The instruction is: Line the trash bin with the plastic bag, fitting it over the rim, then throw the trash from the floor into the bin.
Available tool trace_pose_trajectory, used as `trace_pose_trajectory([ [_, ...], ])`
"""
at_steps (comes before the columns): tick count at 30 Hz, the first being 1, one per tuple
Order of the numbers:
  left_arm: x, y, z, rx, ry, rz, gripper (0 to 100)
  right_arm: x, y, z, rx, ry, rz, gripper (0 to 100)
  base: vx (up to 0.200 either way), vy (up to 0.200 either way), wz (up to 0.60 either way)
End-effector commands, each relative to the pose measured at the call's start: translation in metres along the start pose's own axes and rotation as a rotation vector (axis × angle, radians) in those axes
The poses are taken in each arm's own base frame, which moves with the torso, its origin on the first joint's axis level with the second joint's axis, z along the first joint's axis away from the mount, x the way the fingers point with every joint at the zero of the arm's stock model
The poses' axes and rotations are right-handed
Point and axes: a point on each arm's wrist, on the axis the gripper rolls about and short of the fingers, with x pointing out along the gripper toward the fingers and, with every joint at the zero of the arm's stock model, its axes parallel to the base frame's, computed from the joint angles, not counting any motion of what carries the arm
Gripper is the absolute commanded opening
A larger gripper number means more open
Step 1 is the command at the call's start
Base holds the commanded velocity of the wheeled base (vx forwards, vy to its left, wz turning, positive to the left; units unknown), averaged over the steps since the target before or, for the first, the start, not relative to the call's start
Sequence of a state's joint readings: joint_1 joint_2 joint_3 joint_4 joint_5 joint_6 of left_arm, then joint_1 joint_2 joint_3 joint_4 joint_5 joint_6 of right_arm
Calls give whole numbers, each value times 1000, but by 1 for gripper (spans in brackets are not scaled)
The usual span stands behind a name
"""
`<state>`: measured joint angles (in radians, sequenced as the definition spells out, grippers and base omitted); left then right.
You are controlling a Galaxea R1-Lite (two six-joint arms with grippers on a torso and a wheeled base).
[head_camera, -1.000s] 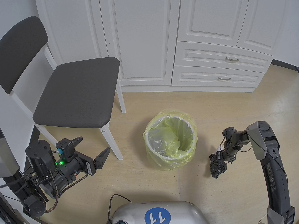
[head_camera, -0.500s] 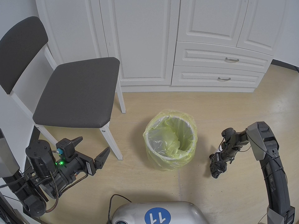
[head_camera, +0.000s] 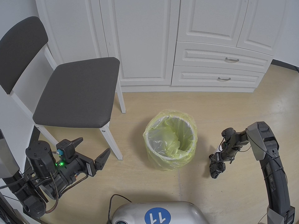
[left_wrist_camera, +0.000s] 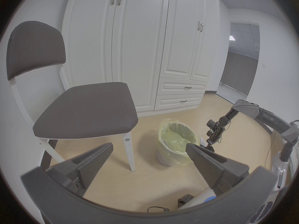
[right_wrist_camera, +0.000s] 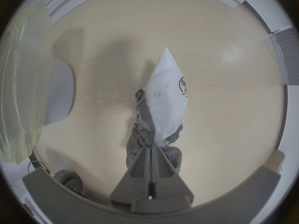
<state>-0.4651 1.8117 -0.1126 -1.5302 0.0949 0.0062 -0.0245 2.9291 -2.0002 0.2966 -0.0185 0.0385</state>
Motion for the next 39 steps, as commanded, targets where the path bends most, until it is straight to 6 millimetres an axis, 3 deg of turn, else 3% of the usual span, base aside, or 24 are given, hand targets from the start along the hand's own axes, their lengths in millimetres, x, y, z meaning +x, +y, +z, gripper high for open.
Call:
trace_pose_trajectory([
  [1, 0, 0, 0, 1, -2, 1, 100, -5, -1, 2, 18, 0, -2, 0, 0, 0, 0],
  [7, -3, 0, 1, 2, -6, 4, 100, -24, -8, 8, 65, 18, 6, 0, 0, 0, 0],
  [12, -5, 0, 4, 3, -20, -2, 100, -59, -7, 23, 165, -12, 105, 0, 0, 0, 0],
  [19, -5, 1, 4, 1, -22, -1, 100, -81, -7, 18, 170, 4, 133, 0, 0, 0, 0],
  [27, -4, 0, 4, 1, -22, -2, 100, -141, -6, 18, 184, -47, 283, 0, 0, 0, 0],
  [33, -4, 0, 5, 1, -23, -2, 100, -145, -8, 15, 182, -79, 301, 0, 0, 0, 0],
  [39, -6, 1, 7, 0, -32, 1, 100, -162, -12, 18, 187, -105, 301, 0, 0, 0, 0],
])
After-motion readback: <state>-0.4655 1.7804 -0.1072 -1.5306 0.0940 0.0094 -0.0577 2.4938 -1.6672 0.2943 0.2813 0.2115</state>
